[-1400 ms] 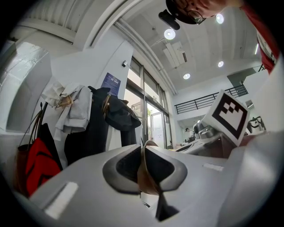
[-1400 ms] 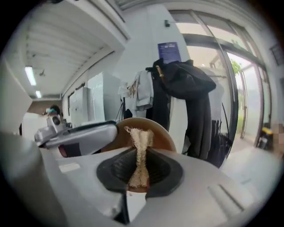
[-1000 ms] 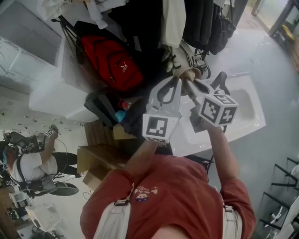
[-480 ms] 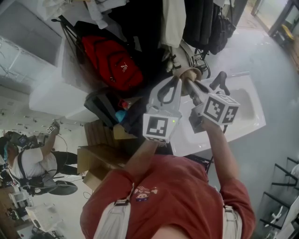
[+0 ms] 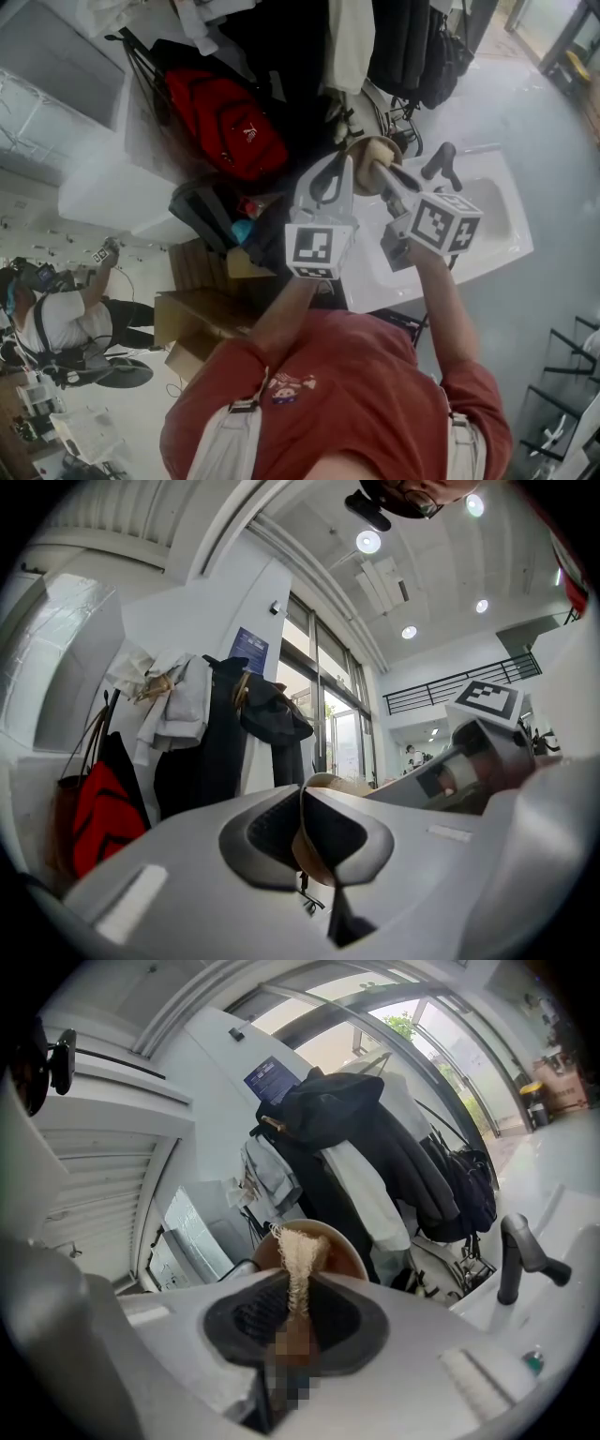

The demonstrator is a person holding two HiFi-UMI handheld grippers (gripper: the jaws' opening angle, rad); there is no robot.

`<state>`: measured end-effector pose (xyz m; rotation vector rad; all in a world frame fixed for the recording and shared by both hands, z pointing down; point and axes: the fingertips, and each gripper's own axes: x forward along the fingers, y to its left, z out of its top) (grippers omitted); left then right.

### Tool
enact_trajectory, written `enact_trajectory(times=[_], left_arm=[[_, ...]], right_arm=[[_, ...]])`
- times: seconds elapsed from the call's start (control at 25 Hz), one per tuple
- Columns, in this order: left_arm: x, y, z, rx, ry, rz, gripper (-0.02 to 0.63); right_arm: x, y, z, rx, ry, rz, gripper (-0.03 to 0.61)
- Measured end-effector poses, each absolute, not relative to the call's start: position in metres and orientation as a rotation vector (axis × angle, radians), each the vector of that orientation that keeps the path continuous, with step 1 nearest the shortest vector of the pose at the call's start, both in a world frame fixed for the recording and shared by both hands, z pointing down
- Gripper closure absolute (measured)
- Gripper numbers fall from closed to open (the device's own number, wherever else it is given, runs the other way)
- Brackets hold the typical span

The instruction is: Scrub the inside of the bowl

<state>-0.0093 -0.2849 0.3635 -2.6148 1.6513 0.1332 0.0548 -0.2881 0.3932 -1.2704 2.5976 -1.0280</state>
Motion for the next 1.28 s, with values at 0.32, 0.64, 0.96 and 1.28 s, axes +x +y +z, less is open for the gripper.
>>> enact_trajectory(times=[0.32,0.64,0.96,1.28], left_arm=[[-0.022,-0.295,0.392,-2.61,1.766,0.055,0.594],[-0.033,-0.3,0.438,-2.723,1.894,0.035,0.594],[-0.047,-0.303,0.506,-2.822,2.083,0.017,0.594],[-0.064,-0.293,0.581,-2.904,2.305,-0.007,0.592]], right_arm=[[0.053,-0.283,0.388,-1.265,2.614,-0.979,0.529],[0.055,-0.282,0.394,-1.372,2.643,-0.892,0.529],[0.054,-0.28,0.403,-1.361,2.635,-0.932,0.529],[0.057,-0.278,0.41,-1.373,2.635,-0.954,0.529]])
